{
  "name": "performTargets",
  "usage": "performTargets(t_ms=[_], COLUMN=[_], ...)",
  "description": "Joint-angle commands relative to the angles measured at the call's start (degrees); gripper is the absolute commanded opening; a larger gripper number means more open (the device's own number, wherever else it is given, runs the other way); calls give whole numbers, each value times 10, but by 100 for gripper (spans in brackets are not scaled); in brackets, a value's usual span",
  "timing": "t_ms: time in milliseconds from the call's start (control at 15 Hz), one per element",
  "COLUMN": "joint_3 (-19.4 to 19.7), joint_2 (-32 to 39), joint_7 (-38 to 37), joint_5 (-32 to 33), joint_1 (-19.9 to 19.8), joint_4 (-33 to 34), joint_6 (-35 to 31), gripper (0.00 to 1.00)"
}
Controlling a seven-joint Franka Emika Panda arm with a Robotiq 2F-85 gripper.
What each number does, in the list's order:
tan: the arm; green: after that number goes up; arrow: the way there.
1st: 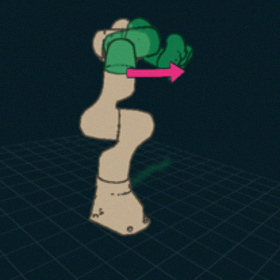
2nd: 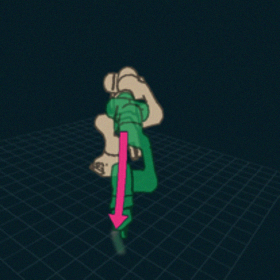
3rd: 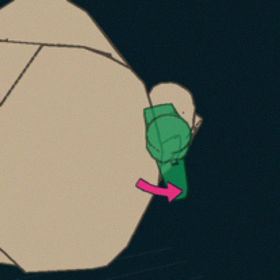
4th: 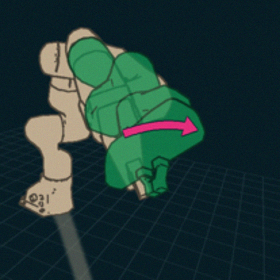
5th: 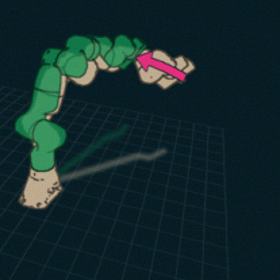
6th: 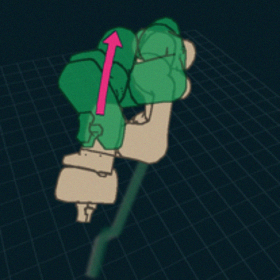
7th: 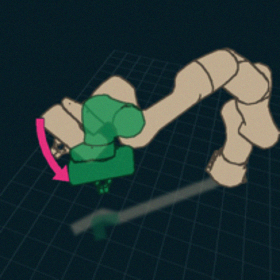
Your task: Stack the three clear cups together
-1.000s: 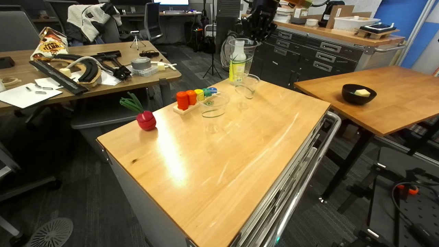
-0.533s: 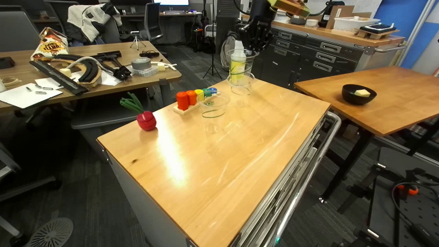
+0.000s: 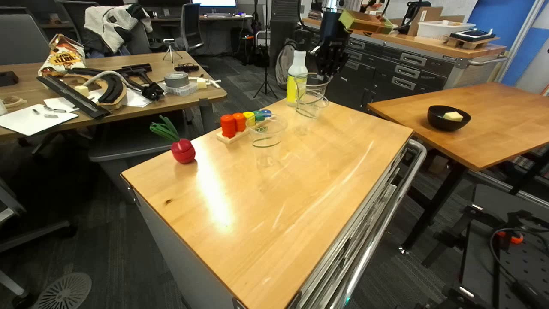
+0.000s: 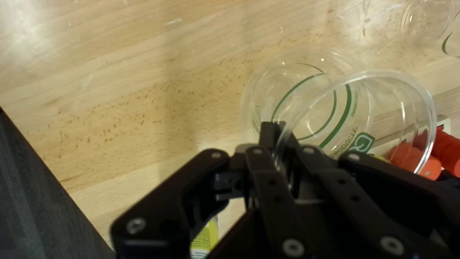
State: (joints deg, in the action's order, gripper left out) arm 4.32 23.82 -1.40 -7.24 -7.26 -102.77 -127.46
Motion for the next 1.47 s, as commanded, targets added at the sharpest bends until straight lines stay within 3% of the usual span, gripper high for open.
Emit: performTargets(t_ms=[0,400,600,1000,1400], joint_3=[-4,-12,0,12,6], joint_2=[16,-5,-15,-8,24], joint_7=[-8,-4,-20,-38,-25], joint_5=[-17,-24,9,64,59], joint_1=[-2,2,15,20,11], joint_4=[14,4,-3,-9,-12], joint_6=[-16,-26,-39,-16,10], gripper=[34,81,99,100,100])
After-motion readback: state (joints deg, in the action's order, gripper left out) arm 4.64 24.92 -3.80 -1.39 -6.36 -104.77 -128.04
